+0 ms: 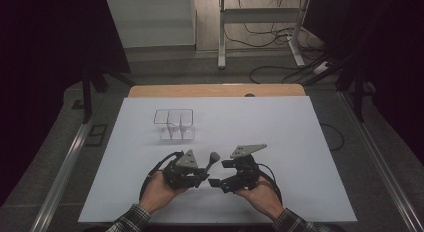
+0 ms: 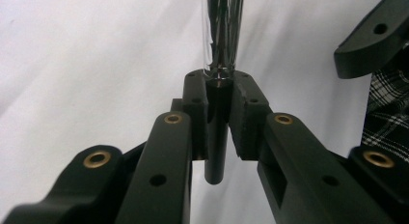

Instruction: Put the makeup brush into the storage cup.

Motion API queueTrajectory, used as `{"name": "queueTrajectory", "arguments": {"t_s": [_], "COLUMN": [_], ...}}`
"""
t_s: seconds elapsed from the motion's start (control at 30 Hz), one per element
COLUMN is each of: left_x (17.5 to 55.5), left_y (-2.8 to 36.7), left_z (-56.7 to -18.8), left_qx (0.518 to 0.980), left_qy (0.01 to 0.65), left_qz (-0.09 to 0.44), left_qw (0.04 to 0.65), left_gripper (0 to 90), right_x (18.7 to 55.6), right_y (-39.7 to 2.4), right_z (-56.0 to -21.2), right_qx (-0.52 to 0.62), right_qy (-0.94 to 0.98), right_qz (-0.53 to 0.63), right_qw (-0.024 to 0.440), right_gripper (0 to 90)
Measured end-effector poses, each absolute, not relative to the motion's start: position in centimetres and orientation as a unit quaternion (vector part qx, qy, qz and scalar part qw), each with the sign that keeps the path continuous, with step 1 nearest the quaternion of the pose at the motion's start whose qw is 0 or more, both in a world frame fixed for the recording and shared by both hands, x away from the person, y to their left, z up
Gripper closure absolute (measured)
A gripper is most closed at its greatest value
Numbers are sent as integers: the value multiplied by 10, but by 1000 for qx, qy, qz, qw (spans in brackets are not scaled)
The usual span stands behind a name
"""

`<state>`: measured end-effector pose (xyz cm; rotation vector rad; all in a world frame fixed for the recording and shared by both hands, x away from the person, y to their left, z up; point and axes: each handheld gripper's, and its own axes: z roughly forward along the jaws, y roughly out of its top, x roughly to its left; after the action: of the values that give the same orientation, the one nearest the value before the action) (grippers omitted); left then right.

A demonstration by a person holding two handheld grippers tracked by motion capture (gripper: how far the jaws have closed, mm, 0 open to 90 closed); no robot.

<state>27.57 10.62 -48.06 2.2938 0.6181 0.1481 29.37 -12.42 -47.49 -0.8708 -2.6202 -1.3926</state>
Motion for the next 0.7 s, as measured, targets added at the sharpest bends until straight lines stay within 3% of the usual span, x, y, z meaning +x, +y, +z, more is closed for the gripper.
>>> {"name": "queueTrajectory", "arguments": {"t_s": [0.7], "left_x": [279], "left_y": [123], "left_z": [-478], "left_qx": [880], "left_qy": [262], "left_qz": [50], "left_qw": [393], "left_gripper": [784], "right_x": [295], "right_y": [-126], "right_z": [-481], "right_qx": [-262], "right_qy": [-878], "right_qz": [-400], "right_qw": [-3], "right_gripper": [50]}}
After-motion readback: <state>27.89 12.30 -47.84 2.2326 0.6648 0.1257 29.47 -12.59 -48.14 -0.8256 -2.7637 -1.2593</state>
